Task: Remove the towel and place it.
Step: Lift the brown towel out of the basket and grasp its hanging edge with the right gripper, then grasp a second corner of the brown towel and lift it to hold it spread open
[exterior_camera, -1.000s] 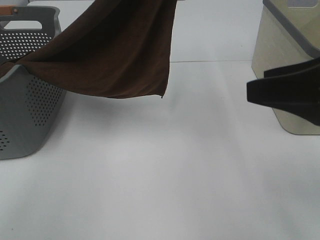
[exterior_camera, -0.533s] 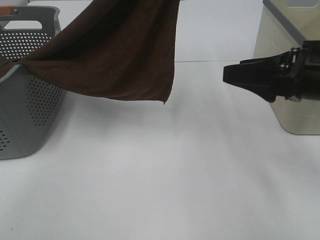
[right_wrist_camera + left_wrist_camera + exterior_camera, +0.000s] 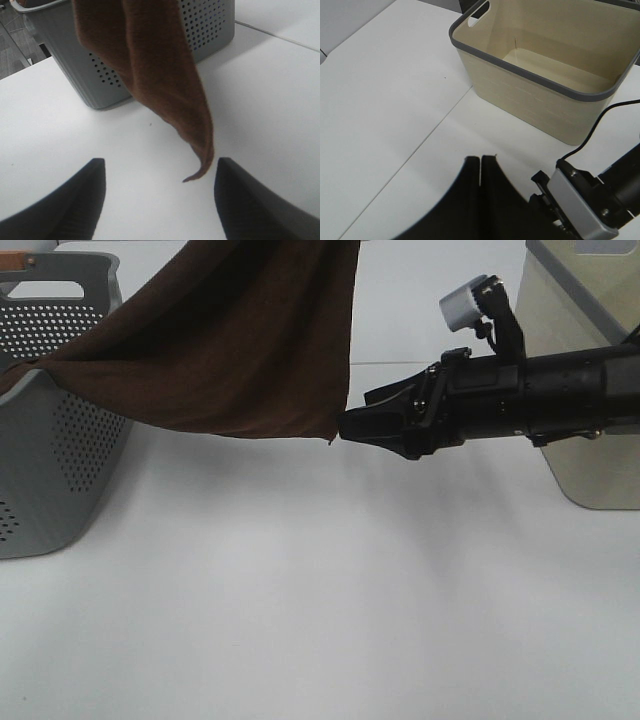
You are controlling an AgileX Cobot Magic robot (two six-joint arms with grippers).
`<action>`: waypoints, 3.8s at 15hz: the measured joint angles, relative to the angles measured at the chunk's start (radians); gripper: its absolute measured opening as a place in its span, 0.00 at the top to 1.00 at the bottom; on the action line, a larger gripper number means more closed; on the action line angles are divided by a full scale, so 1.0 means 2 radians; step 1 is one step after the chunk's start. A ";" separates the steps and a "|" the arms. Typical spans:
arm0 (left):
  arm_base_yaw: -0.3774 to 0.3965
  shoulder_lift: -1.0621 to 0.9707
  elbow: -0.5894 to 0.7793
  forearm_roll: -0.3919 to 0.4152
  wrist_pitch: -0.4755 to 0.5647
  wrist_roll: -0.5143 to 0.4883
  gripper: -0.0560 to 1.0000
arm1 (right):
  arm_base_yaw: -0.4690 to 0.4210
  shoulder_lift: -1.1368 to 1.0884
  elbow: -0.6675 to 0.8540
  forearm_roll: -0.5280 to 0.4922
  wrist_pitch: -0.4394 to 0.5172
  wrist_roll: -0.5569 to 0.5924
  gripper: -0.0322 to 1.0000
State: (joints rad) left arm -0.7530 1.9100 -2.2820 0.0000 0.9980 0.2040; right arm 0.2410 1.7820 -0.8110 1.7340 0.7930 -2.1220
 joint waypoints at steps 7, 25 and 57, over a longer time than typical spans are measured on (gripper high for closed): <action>0.000 0.000 0.000 -0.002 -0.003 0.000 0.95 | 0.002 0.079 -0.080 0.001 0.028 -0.002 0.38; 0.000 0.000 0.000 0.000 -0.042 -0.012 0.95 | 0.043 0.091 -0.111 0.001 0.019 0.024 0.85; 0.041 0.009 -0.107 0.167 -0.036 -0.156 0.95 | 0.043 -0.143 -0.568 -0.959 0.209 1.078 0.97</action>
State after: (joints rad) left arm -0.6720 1.9280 -2.4970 0.3330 0.9270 -0.1090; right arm 0.3270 1.4960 -1.9470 -0.1840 1.2100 0.0330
